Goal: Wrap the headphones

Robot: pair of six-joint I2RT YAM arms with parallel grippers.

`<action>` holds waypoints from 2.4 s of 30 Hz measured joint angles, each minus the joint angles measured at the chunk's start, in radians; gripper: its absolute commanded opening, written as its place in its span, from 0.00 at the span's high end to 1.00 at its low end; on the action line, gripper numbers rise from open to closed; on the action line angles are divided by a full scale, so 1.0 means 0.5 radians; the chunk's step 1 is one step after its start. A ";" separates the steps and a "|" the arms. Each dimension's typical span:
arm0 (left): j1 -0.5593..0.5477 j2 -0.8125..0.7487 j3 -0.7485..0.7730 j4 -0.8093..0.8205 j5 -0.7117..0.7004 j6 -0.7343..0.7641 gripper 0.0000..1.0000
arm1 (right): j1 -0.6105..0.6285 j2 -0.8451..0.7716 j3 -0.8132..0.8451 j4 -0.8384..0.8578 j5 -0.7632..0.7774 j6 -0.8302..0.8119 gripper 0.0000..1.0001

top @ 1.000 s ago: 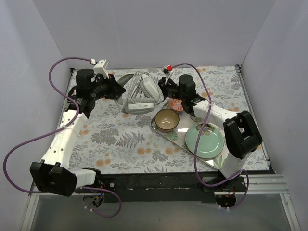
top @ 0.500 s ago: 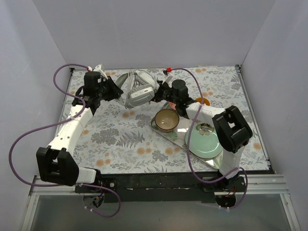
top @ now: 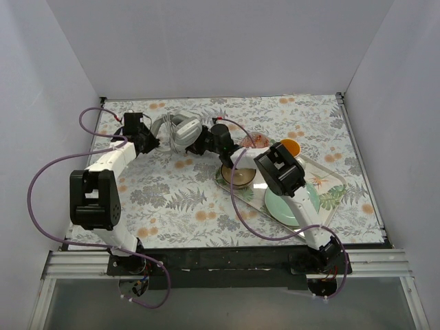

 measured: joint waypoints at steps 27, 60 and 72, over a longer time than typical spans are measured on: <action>0.312 0.420 -0.030 0.226 -0.009 0.211 1.00 | 0.235 0.382 0.600 -0.587 0.372 0.222 0.73; 0.416 0.623 0.116 0.464 -0.178 0.190 0.59 | 0.402 -0.475 -0.122 -0.593 0.665 -0.334 0.64; 0.412 0.603 0.147 0.433 -0.270 0.194 0.18 | 0.430 -0.951 -0.553 -0.334 0.943 -0.846 0.64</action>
